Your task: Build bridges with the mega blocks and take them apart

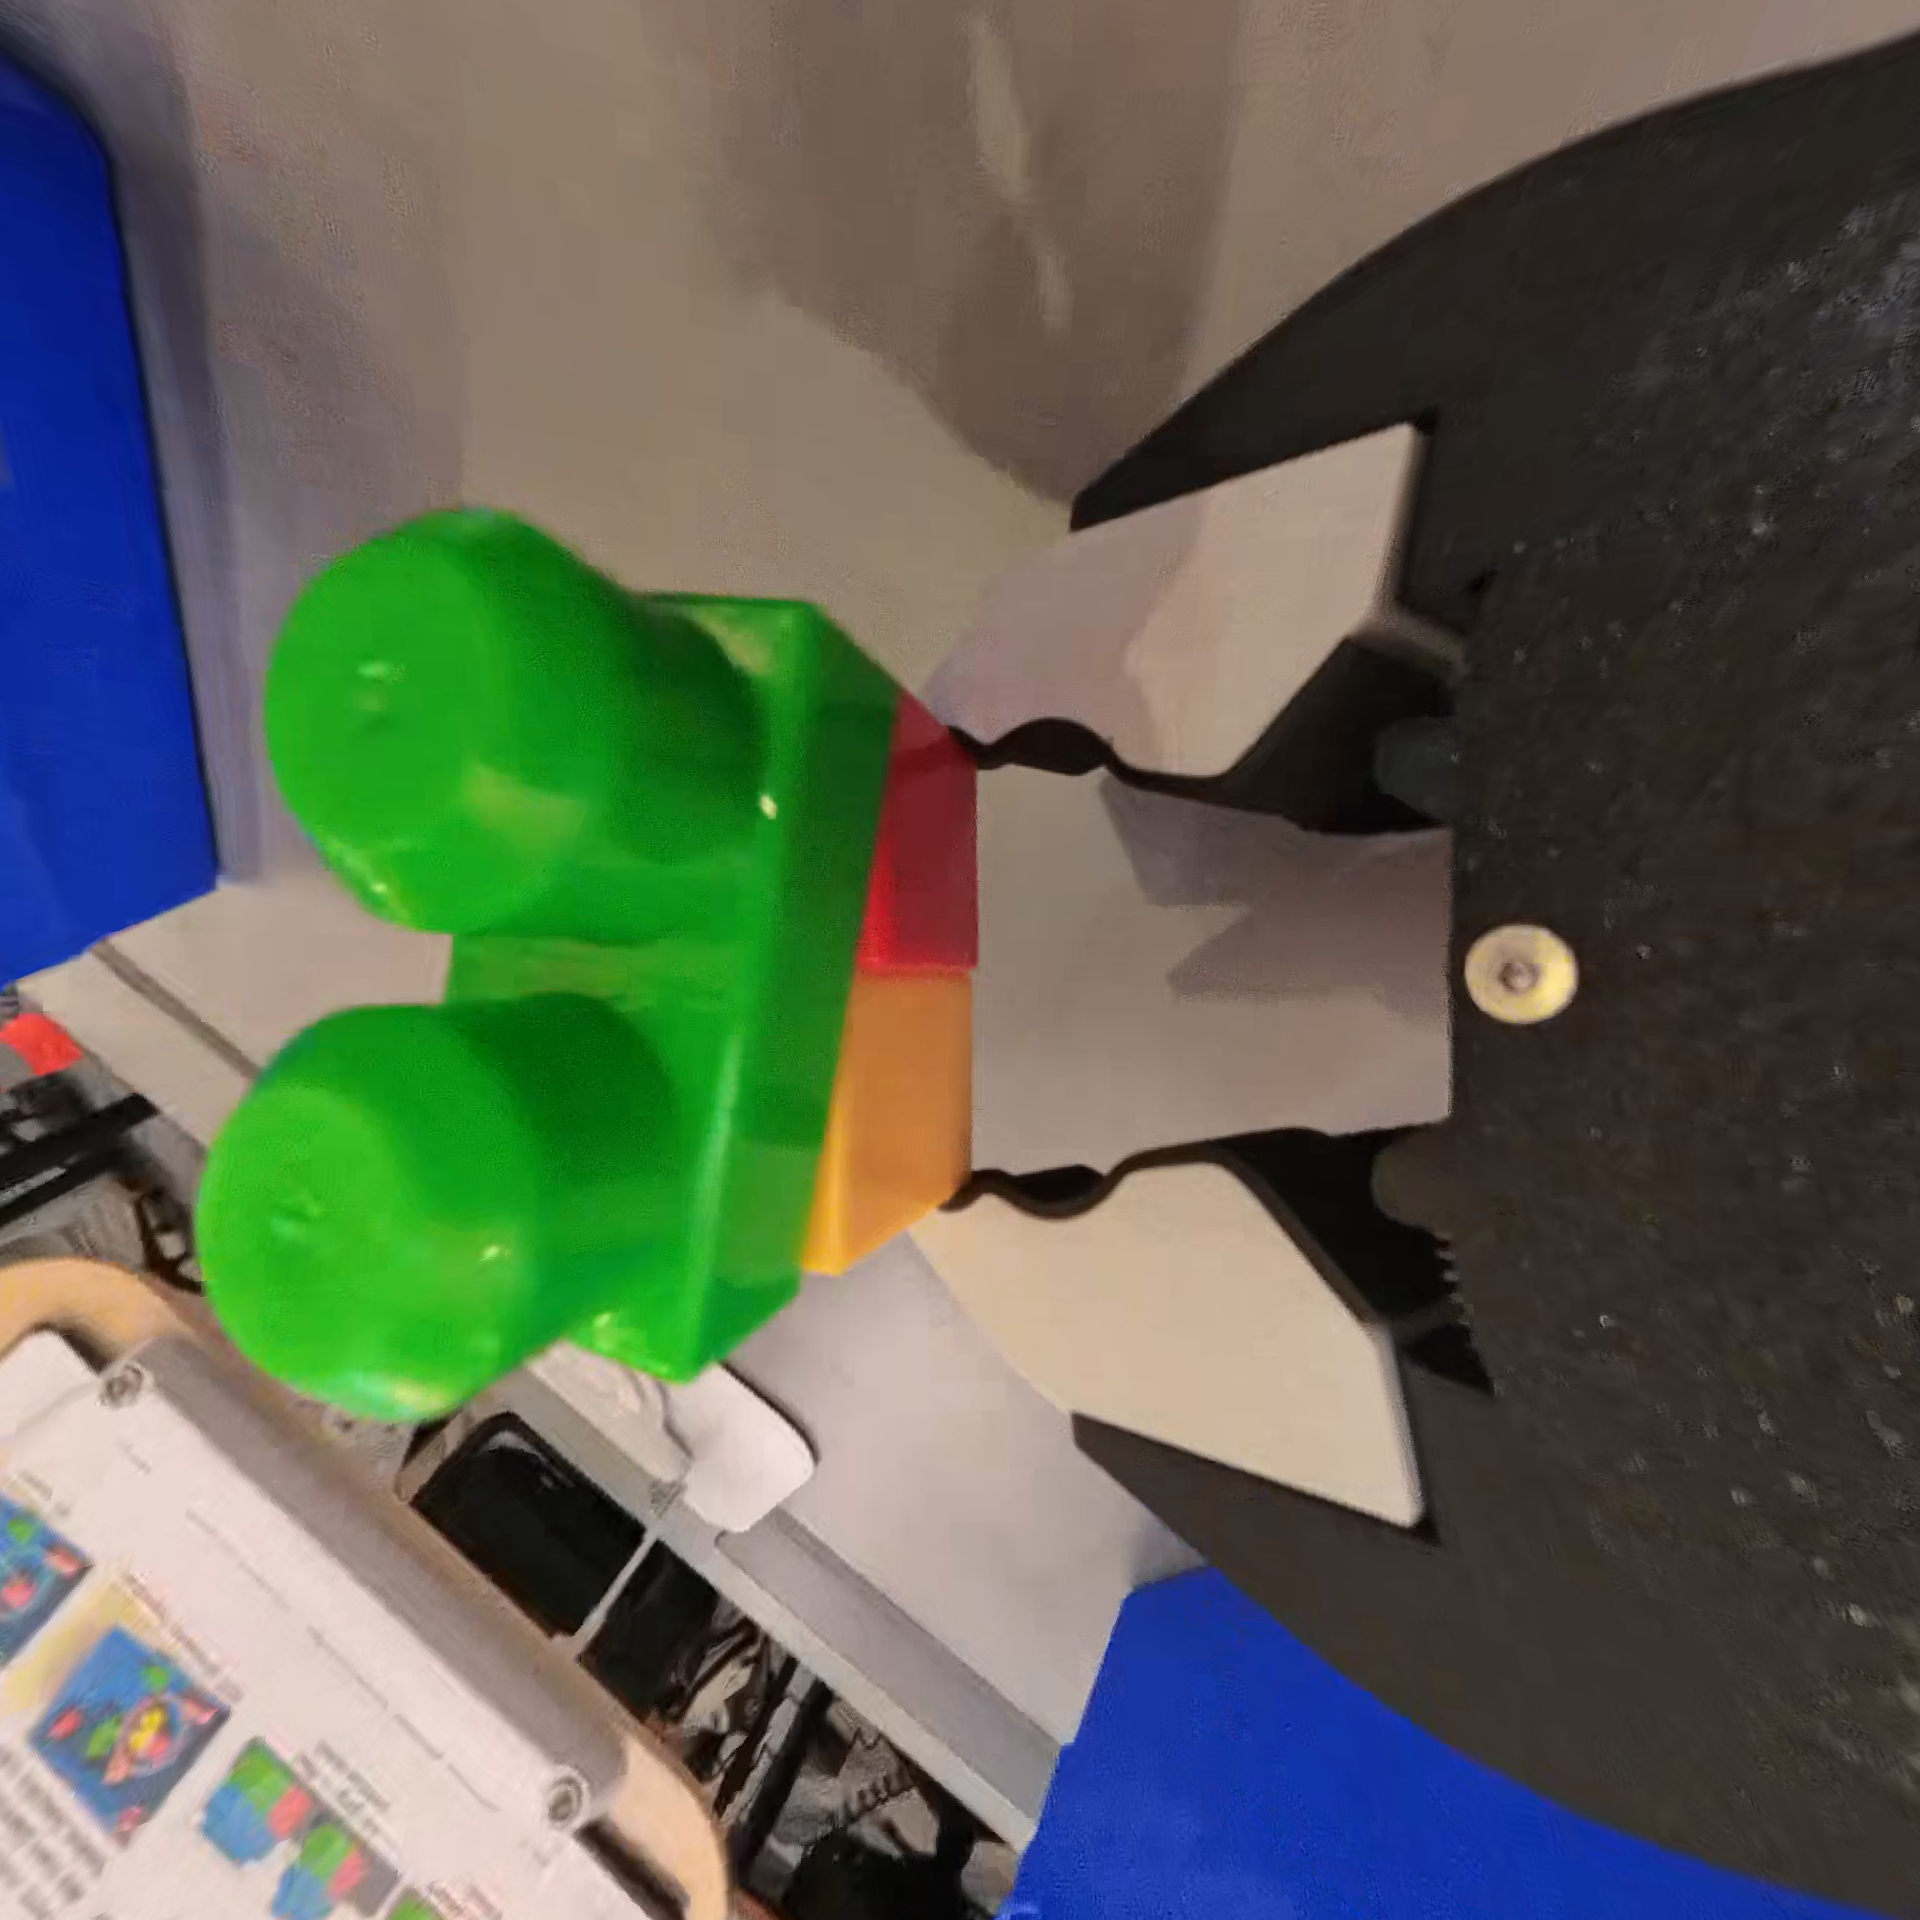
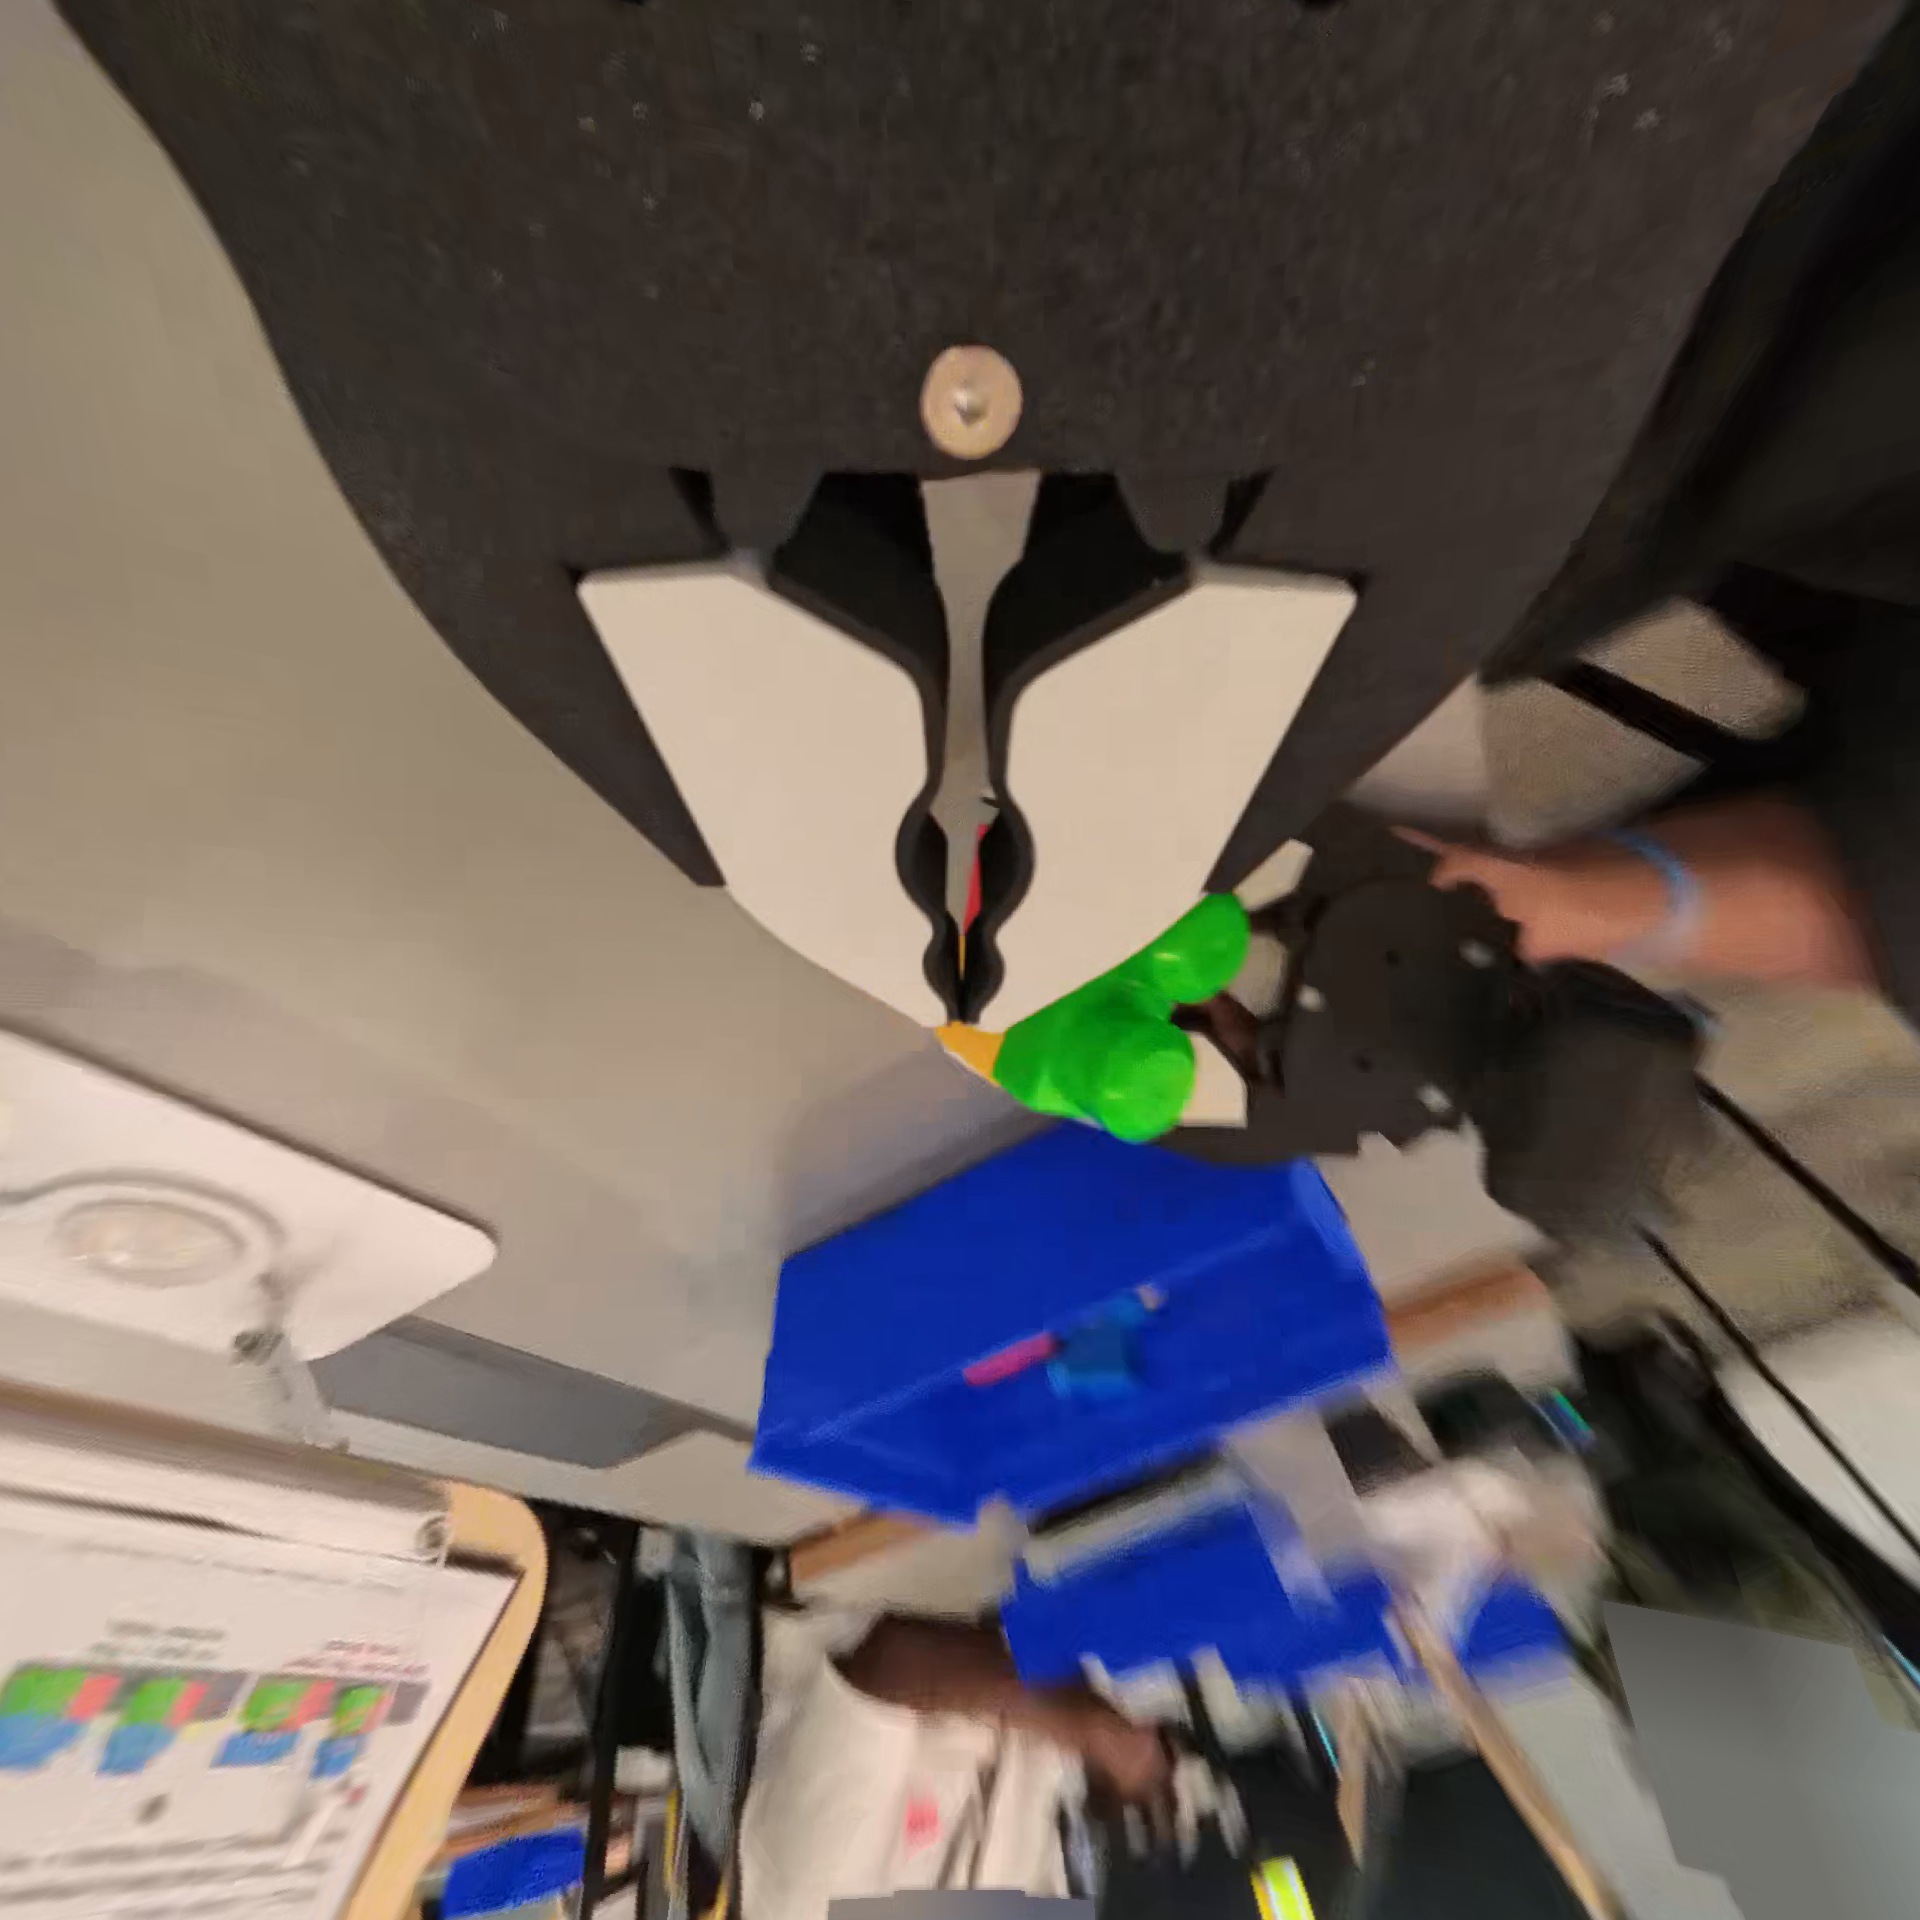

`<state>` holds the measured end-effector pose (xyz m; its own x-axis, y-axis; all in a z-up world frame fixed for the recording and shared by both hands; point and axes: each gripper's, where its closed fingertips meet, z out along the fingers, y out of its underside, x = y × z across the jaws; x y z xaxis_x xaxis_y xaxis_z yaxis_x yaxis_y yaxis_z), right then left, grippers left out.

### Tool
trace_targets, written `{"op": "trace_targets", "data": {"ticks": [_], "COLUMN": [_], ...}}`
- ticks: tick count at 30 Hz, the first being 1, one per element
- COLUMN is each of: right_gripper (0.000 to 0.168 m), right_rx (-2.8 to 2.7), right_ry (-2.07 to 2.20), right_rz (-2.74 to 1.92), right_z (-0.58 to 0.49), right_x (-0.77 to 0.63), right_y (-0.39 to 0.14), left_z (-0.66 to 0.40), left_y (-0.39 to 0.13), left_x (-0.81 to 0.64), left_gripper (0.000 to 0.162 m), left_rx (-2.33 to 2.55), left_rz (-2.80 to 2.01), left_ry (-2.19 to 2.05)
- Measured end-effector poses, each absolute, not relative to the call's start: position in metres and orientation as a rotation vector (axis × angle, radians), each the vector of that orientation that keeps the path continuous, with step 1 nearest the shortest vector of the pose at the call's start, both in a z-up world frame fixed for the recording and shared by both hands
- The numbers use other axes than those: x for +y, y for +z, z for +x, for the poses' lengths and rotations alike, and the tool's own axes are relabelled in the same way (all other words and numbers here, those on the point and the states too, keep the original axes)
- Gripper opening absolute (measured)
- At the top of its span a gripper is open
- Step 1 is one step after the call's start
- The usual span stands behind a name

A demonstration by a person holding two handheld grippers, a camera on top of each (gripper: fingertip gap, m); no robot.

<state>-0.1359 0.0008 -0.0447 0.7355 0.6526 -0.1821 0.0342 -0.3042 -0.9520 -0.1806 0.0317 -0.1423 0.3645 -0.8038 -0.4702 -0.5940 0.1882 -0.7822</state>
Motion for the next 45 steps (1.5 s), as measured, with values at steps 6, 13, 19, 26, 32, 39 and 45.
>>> {"op": "trace_targets", "data": {"ticks": [6, 13, 19, 26, 32, 39, 45], "right_gripper": [0.029, 0.047, 0.05, 0.041, 0.039, 0.038, 0.038], "right_rx": [-0.511, -0.656, -0.641, -0.61, -0.568, -0.551, -0.609], "right_ry": [0.82, 0.505, 0.529, 0.548, 0.904, 1.076, 1.011], "right_rz": [-2.009, -2.013, -2.08, -2.083, -1.971, -1.971, -2.0], "right_z": [-0.131, -0.159, -0.175, -0.177, -0.179, -0.177, -0.175], "right_x": [-0.004, -0.013, -0.014, -0.008, -0.012, -0.009, -0.009], "right_y": [-0.087, -0.07, -0.088, -0.098, -0.087, -0.102, -0.108], "left_z": [-0.183, -0.184, -0.185, -0.185, -0.189, -0.188, -0.185], "left_y": [-0.141, -0.147, -0.154, -0.139, -0.123, -0.135, -0.143], "left_x": [0.035, 0.037, 0.038, 0.028, 0.021, 0.019, 0.019], "left_gripper": [0.074, 0.074, 0.074, 0.074, 0.074, 0.074, 0.073], "left_rx": [1.34, 1.374, 1.375, 1.387, 1.378, 1.422, 1.439], "left_rz": [-1.498, -1.516, -1.547, -1.471, -1.378, -1.402, -1.444], "left_ry": [-0.206, -0.102, -0.054, 0.009, -0.019, -0.043, -0.058]}}
